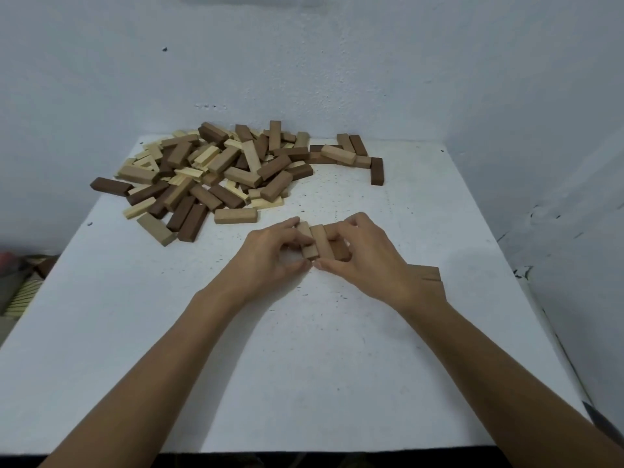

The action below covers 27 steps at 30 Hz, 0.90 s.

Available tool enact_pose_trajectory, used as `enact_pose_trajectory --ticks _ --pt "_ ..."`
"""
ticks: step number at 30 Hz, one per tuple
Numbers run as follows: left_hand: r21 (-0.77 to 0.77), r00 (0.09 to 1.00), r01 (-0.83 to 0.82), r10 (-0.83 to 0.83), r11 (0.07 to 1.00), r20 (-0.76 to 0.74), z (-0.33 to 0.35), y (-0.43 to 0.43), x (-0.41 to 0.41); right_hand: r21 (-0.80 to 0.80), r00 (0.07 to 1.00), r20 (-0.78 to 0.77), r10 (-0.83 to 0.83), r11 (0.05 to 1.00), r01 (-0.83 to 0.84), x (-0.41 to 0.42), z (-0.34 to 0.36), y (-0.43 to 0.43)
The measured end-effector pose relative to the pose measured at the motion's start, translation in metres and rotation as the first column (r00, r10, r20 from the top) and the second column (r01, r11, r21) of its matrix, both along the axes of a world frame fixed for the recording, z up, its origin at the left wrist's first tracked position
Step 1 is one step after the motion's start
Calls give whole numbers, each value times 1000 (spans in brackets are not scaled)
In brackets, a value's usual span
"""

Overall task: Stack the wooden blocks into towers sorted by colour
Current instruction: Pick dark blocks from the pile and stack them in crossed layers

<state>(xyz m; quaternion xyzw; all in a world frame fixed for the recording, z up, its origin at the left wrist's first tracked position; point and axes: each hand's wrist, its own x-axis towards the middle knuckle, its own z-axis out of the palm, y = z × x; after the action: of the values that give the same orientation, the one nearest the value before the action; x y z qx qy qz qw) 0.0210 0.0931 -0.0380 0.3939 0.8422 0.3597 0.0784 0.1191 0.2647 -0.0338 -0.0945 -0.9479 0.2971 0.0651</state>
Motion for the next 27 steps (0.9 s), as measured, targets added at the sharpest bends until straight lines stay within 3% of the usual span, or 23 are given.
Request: enact_pose_trajectory --ticks 12,17,27 --pt "-70 995 90 -86 993 55 3 -29 23 -71 985 13 172 983 -171 43 -2 -11" --pt "-97 990 121 -113 988 85 4 -33 25 10 980 72 185 982 -187 38 3 -3" --pt "-46 984 149 -144 988 102 -2 -38 30 -106 968 40 248 964 -242 47 -1 -10"
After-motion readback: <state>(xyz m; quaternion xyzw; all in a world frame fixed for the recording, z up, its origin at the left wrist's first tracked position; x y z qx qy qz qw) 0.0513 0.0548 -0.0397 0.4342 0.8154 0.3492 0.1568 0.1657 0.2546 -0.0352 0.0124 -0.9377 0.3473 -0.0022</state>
